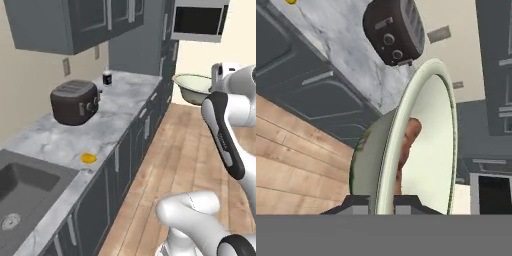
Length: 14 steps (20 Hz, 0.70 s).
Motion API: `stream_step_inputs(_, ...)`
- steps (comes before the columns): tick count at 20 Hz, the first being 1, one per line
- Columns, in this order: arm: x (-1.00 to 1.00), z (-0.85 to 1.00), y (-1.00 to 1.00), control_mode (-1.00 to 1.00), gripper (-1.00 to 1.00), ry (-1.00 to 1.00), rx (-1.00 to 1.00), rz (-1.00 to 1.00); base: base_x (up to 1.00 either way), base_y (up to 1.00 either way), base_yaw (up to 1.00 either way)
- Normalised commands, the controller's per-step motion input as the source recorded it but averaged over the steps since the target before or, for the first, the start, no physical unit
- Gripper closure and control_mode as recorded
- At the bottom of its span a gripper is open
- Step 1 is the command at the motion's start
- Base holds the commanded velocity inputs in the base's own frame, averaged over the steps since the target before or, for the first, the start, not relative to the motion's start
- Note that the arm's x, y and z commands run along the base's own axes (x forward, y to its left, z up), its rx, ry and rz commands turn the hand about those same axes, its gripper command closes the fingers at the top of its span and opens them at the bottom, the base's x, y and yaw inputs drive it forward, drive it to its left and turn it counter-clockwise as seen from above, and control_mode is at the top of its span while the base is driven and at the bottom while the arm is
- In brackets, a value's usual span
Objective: Pick the potato from the sink and place it in the bowl. Then pick the bowl and place it in the microwave. Then close the microwave door and press the start button.
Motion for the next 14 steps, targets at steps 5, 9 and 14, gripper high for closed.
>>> stream_step_inputs(5, 0.0, 0.0, 0.0, 1.0, 1.0, 0.0, 0.0, 0.0, 0.01, -0.53, -0.56)
stream_step_inputs(9, 0.0, 0.0, 0.0, 1.0, 1.0, 0.0, 0.0, 0.0, 0.27, -0.83, -0.48)
stream_step_inputs(14, 0.0, 0.0, 0.0, 1.0, 1.0, 0.0, 0.0, 0.0, 0.62, -0.91, -0.35)
